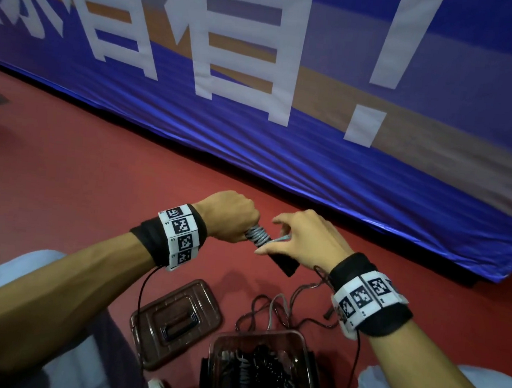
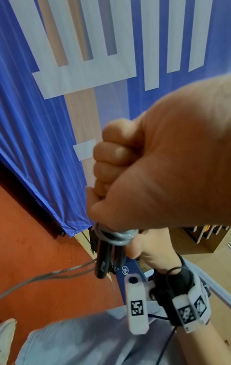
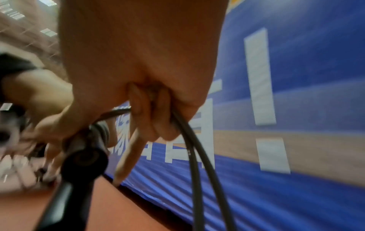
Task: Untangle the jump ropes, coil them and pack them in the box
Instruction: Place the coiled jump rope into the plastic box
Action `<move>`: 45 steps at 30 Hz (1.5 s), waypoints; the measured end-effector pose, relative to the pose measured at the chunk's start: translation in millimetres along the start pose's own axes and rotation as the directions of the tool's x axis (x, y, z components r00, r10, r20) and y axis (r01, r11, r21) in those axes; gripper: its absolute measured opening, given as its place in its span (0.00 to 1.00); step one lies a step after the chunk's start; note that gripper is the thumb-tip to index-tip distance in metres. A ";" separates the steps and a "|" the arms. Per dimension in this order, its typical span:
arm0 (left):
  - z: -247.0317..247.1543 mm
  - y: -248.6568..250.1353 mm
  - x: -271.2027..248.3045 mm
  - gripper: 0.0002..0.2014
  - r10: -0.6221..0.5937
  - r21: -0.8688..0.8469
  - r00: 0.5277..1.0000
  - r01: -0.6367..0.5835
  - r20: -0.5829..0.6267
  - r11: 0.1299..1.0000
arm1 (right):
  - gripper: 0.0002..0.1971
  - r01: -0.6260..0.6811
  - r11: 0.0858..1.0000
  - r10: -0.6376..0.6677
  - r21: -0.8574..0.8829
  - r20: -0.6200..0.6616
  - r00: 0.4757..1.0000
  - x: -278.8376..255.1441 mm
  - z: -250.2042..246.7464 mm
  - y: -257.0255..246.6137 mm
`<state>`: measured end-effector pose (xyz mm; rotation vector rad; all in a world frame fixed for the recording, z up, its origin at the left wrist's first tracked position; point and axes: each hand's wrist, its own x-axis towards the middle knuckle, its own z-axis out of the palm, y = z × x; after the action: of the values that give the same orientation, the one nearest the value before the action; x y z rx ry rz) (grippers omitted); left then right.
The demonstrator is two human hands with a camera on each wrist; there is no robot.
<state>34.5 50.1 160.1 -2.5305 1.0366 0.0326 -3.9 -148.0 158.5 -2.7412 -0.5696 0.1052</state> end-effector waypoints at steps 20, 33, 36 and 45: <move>-16.4 -6.0 -17.1 0.17 -0.136 -0.447 0.697 -0.286 -0.704 0.848 | 0.33 -0.269 0.262 -0.407 0.927 0.358 0.840 4.6 -16.2 12.9; -3.1 10.1 1.3 0.10 -0.570 -0.817 0.812 0.245 -0.120 0.522 | 0.21 -0.298 -0.223 0.026 0.928 0.312 0.950 13.0 8.8 -23.1; 1.4 13.6 2.5 0.15 -0.601 -0.815 0.797 0.311 -0.056 0.488 | 0.22 -0.314 -0.299 0.083 0.901 0.353 0.932 13.0 14.1 -26.8; 11.2 24.2 11.7 0.10 -0.616 -0.597 0.787 0.509 0.031 0.620 | 0.11 -0.480 0.292 0.322 0.827 0.388 0.864 16.2 11.5 -25.0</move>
<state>27.9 30.9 139.1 -3.3791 0.2129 -0.0719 0.0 -116.4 156.1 -1.6657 0.2029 0.5741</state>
